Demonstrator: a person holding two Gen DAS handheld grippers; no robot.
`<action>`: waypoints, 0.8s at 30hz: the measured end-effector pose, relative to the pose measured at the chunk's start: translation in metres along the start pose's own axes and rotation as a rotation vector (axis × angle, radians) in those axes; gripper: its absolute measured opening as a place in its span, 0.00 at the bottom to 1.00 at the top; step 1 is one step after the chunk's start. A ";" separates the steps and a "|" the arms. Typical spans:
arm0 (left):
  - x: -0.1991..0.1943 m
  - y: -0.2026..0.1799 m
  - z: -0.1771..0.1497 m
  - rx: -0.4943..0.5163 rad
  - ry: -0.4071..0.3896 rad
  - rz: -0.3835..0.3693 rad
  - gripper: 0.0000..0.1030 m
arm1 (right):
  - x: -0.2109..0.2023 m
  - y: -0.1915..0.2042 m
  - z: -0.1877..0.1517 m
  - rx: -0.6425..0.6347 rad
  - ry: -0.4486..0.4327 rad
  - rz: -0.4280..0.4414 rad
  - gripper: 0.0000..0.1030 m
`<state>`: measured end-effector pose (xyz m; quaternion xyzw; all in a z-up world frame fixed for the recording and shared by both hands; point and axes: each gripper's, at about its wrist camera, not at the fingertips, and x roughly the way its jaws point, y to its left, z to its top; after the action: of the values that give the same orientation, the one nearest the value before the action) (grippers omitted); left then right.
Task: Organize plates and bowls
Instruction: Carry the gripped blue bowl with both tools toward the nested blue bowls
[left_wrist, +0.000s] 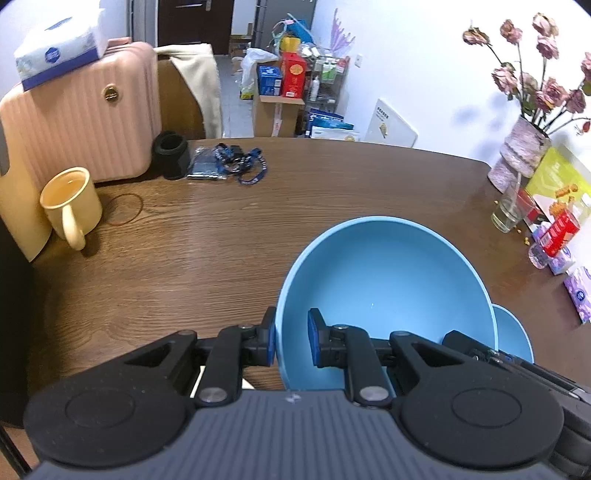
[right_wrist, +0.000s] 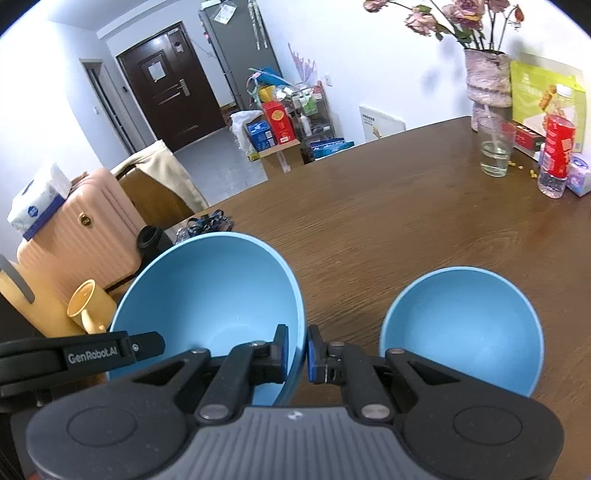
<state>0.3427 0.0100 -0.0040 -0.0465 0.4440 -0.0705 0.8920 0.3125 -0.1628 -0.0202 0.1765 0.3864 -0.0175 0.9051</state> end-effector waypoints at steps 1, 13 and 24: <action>0.000 -0.003 -0.001 0.007 0.000 -0.003 0.17 | -0.002 -0.003 0.000 0.005 -0.003 -0.002 0.10; 0.001 -0.041 -0.003 0.068 0.005 -0.034 0.17 | -0.015 -0.037 0.001 0.053 -0.026 -0.041 0.10; 0.006 -0.070 -0.001 0.095 0.007 -0.070 0.17 | -0.023 -0.063 0.007 0.079 -0.044 -0.074 0.10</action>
<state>0.3396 -0.0596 0.0009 -0.0192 0.4415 -0.1230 0.8886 0.2904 -0.2267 -0.0189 0.1971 0.3719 -0.0698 0.9044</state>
